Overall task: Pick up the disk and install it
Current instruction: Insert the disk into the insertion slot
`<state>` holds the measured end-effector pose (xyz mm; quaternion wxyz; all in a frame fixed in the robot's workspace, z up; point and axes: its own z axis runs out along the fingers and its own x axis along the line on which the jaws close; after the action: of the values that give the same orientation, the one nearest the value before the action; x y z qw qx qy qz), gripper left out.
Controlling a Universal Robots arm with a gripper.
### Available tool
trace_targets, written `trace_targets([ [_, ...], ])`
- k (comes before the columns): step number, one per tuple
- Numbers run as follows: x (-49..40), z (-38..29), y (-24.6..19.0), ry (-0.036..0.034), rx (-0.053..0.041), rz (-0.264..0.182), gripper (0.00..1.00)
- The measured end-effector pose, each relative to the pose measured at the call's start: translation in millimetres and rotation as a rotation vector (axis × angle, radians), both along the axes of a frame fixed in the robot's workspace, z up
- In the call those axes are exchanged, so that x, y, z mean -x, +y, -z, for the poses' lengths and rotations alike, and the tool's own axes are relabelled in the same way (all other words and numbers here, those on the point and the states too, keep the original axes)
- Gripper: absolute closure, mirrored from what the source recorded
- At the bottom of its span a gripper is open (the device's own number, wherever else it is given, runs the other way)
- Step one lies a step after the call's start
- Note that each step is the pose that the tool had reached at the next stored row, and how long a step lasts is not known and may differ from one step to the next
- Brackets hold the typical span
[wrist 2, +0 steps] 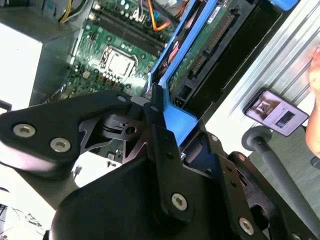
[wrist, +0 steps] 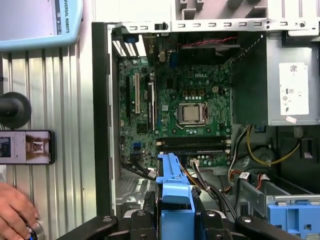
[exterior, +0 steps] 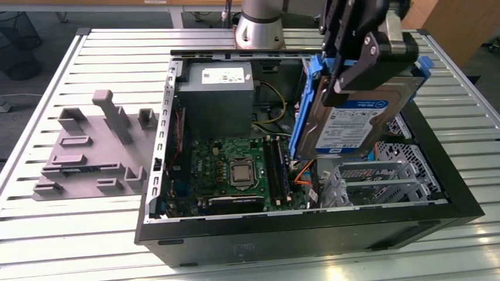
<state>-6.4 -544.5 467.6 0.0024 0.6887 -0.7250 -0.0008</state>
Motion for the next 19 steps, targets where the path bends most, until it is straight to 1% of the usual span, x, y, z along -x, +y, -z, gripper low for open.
trace_targets([
  [1,-3.1,0.6,-0.6,0.0000,-0.0001,0.000,0.64],
  [3,-5.1,0.9,-1.0,0.0000,-0.0001,0.000,0.64],
  [14,-5.4,0.9,-1.0,0.0000,0.0000,0.000,0.64],
  [19,-8.1,0.9,-1.0,0.0000,0.0000,0.000,0.64],
])
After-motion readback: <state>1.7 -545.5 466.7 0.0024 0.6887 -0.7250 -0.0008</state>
